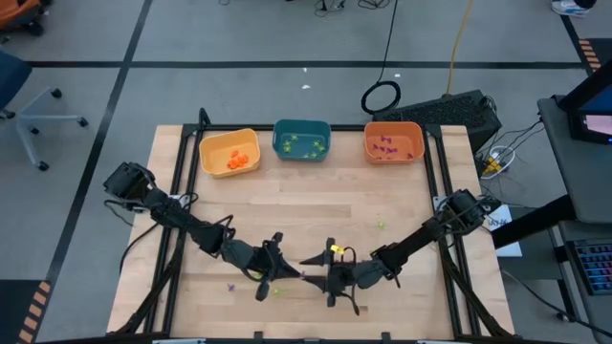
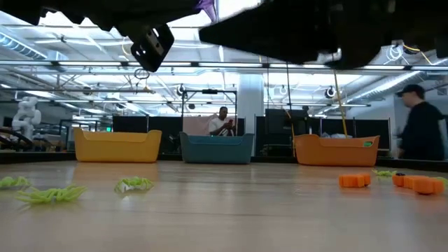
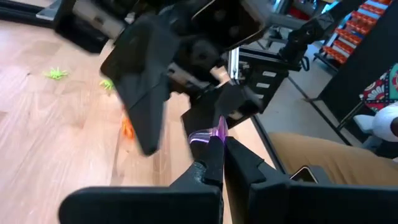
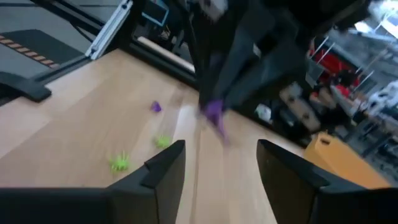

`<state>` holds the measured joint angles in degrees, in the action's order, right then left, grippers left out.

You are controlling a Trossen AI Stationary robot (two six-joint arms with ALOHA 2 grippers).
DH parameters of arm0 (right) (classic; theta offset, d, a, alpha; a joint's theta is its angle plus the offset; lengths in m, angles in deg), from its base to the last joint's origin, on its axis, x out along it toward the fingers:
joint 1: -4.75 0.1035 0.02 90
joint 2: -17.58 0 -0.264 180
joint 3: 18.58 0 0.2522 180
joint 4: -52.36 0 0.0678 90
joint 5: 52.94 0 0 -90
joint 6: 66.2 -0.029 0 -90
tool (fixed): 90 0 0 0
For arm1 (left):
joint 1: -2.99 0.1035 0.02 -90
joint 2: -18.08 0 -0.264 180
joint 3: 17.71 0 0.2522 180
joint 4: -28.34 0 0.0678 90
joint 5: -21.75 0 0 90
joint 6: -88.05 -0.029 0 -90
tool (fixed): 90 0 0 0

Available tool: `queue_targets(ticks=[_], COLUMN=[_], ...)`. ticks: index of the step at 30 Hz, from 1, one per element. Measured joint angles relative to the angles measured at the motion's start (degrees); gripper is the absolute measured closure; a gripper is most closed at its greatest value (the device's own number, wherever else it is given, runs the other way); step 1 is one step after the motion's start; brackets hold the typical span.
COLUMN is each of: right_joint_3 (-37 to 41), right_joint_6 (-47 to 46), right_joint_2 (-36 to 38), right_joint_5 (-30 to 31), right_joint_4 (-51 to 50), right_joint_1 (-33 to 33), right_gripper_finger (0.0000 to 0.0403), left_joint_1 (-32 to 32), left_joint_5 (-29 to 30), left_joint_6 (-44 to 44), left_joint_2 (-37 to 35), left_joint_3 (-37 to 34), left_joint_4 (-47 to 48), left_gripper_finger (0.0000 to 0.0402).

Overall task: Sort Halloween decoration
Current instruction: Put the violet witch hat toy into the orange bin

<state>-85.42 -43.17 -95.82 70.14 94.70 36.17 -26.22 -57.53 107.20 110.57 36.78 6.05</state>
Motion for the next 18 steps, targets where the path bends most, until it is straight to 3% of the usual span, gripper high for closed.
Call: queue_targets(ticks=[18], right_joint_3=[-3.66], right_joint_6=[1.85], right_joint_2=[0.00], right_joint_5=[-0.08], right_joint_4=[-5.45], right_joint_1=[0.15], right_gripper_finger=[0.0324], left_joint_1=[-0.04], left_joint_5=[-0.06], left_joint_6=[1.51], left_joint_2=[0.00], left_joint_3=[0.00], left_joint_4=[1.19], left_gripper_finger=[0.0400])
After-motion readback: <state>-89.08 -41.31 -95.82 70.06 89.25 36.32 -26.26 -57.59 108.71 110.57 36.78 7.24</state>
